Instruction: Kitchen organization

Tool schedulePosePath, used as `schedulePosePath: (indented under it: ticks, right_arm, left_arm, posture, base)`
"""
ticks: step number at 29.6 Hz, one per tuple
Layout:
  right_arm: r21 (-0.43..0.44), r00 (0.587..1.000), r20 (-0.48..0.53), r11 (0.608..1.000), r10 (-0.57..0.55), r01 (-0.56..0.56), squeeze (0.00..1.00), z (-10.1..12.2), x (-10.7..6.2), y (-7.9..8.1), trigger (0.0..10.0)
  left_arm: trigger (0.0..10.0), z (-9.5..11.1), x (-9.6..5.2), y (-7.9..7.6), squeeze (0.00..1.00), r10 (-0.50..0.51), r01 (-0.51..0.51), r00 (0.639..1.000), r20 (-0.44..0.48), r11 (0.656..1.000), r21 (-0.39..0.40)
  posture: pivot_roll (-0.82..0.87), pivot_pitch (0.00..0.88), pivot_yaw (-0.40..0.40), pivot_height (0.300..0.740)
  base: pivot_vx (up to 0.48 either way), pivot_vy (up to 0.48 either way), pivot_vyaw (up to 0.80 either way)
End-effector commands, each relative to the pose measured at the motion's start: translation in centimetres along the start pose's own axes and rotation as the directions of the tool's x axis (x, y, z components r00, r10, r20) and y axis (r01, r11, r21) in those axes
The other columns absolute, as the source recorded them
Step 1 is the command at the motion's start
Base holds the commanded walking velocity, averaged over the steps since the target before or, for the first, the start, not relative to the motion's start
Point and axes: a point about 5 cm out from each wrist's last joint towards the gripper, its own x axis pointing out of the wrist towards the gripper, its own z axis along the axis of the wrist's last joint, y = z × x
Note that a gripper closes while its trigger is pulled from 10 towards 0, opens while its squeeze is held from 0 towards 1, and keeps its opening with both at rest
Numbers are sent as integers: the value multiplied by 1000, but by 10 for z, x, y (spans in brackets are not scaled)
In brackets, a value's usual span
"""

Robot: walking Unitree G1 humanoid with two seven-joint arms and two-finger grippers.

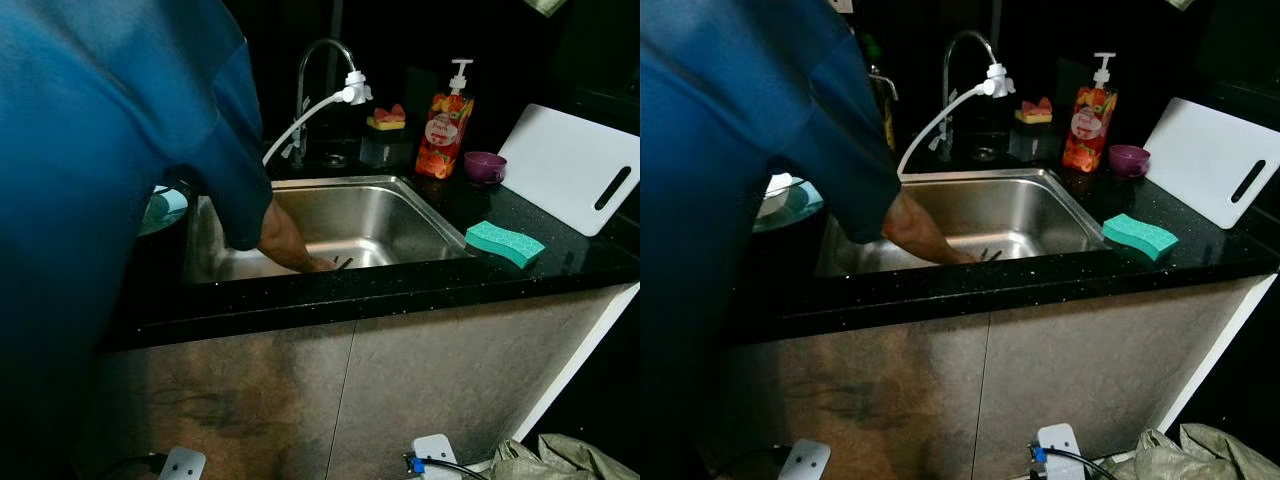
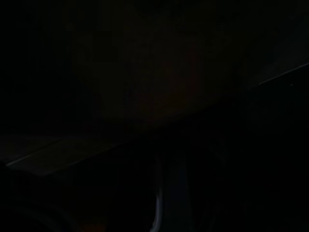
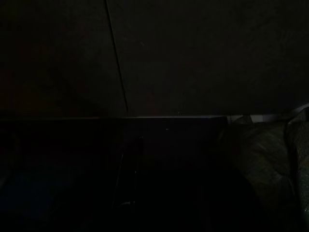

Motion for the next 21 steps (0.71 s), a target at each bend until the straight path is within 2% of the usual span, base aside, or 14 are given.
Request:
schedulePosePath:
  ticks: [1,21]
  right_arm:
    - [-7,1000,-12,1000,4,-4,0,-3,-1,0,10000]
    - [-23,1000,-18,1000,12,-13,0,-3,-1,0,10000]
  left_arm:
    - [10000,-3,-1,-4,0,-13,13,1000,-19,1000,4]
    - [10000,-5,0,-6,0,-21,21,999,-26,1000,6]
  posture:
    - [17,104,-48,740]
    - [16,98,-50,740]
  base:
    - [0,0,0]
    - [0,0,0]
